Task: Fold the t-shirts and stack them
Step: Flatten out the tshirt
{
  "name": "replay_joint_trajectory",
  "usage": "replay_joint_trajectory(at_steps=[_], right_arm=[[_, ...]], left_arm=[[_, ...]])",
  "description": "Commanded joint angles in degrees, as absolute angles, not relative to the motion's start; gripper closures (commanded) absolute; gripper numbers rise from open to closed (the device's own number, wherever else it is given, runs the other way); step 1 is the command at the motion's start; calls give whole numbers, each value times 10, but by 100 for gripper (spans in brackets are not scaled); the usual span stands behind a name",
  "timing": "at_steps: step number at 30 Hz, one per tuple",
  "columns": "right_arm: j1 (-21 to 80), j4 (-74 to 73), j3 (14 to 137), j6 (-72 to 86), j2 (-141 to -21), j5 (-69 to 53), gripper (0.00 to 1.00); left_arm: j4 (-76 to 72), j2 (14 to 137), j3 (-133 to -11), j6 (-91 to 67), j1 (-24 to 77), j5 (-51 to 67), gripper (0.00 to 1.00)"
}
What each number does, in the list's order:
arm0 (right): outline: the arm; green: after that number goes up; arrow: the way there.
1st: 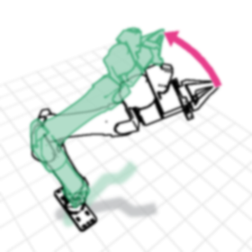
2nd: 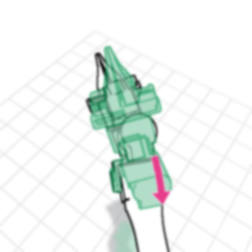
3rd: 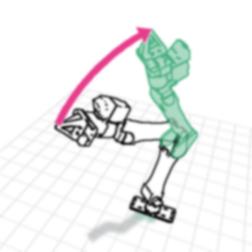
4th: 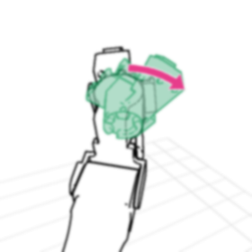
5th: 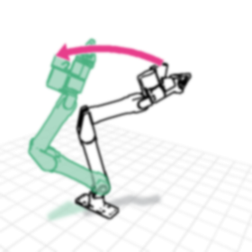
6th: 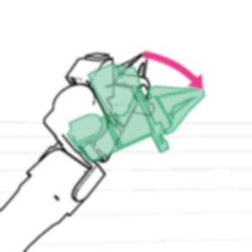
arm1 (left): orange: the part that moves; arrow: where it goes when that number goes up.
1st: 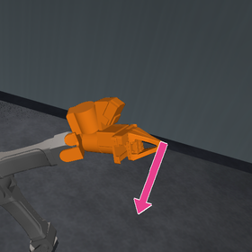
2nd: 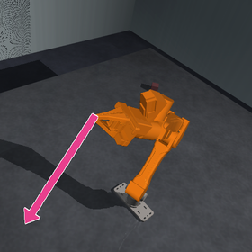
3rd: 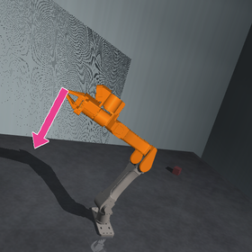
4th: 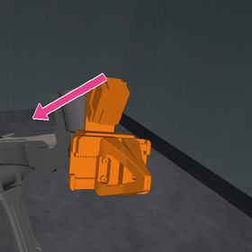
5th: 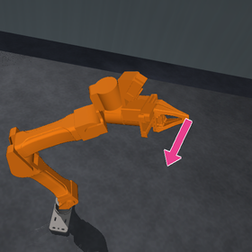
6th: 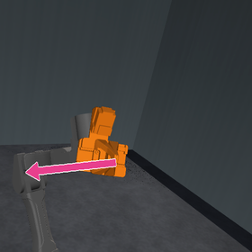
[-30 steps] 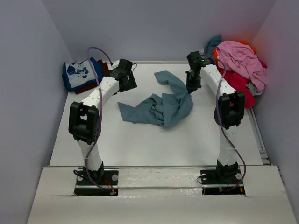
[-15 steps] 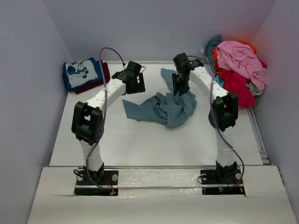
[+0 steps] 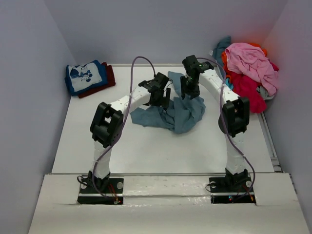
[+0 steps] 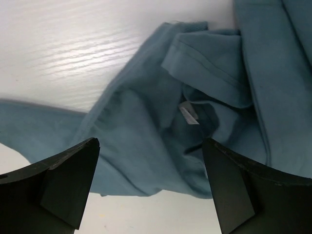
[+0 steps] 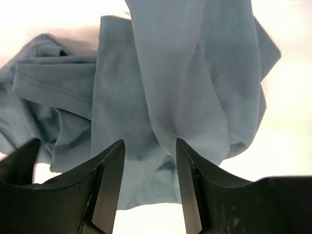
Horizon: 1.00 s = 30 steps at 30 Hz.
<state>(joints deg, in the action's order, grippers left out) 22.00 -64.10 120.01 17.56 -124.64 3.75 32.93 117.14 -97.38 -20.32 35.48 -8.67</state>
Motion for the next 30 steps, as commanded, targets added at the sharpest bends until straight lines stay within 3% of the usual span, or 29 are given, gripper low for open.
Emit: replay_joint_trajectory(at_steps=[1, 13, 30], right_arm=[[225, -643, 1159, 171, -1196, 4, 50], [277, -653, 1110, 172, -1153, -19, 51], [316, -631, 1056, 187, -1201, -28, 51]], left_arm=[[330, 1134, -972, -197, 365, -98, 1], [337, 1123, -978, -198, 326, -107, 1], [340, 1104, -969, -196, 304, -110, 1]])
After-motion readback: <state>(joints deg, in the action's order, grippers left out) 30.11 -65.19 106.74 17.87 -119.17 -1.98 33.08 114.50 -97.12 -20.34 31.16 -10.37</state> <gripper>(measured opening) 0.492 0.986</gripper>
